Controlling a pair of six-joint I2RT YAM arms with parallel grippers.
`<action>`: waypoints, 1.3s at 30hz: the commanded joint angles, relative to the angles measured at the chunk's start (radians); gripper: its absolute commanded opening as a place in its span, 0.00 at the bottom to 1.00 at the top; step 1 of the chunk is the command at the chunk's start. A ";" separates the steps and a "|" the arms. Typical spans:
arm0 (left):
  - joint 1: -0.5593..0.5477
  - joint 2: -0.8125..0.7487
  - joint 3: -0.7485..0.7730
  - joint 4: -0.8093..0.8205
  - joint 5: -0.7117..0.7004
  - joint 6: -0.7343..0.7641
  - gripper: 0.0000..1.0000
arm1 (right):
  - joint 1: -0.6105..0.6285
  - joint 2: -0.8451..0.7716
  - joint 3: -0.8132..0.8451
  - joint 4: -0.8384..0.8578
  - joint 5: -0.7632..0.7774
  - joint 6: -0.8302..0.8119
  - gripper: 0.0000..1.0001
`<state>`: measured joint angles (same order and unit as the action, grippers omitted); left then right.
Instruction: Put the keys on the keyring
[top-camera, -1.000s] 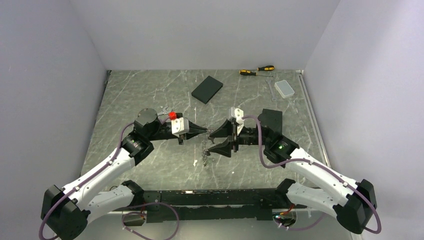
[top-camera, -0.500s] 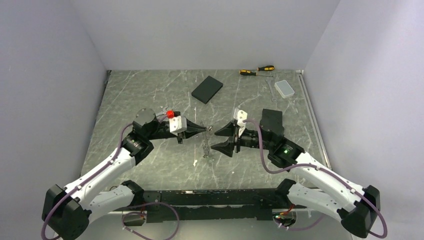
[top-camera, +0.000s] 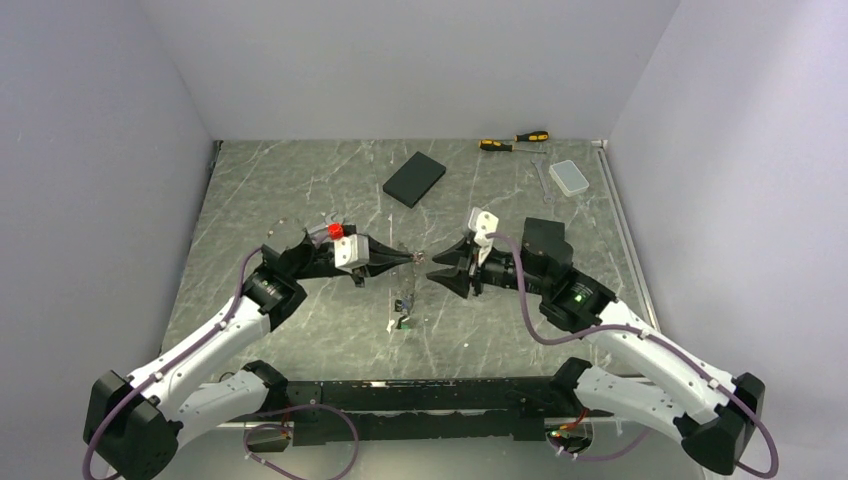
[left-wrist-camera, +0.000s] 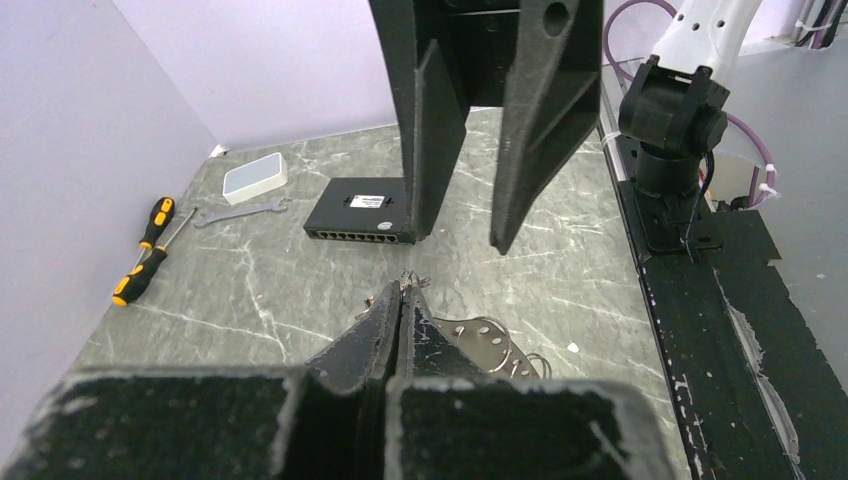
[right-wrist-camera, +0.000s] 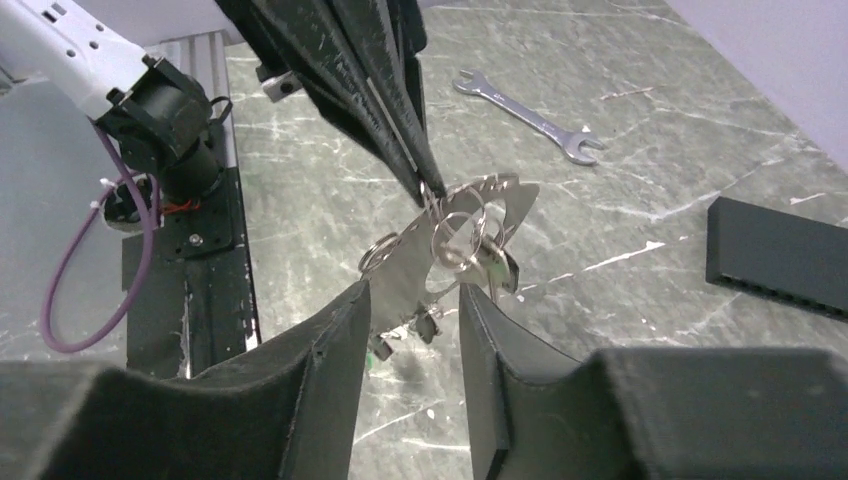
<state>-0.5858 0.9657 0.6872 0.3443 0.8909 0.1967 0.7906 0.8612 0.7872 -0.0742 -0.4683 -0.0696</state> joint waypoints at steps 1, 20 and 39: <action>0.003 -0.034 -0.022 0.135 -0.004 -0.042 0.00 | -0.001 0.046 0.078 0.069 -0.013 -0.024 0.40; 0.003 -0.067 -0.104 0.361 -0.082 -0.169 0.00 | 0.000 0.143 0.067 0.235 -0.102 -0.015 0.30; 0.003 -0.030 -0.115 0.475 -0.089 -0.264 0.00 | -0.002 0.164 0.055 0.317 -0.140 -0.037 0.00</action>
<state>-0.5793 0.9356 0.5594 0.7334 0.8150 -0.0383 0.7795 1.0214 0.8272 0.1768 -0.5686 -0.0803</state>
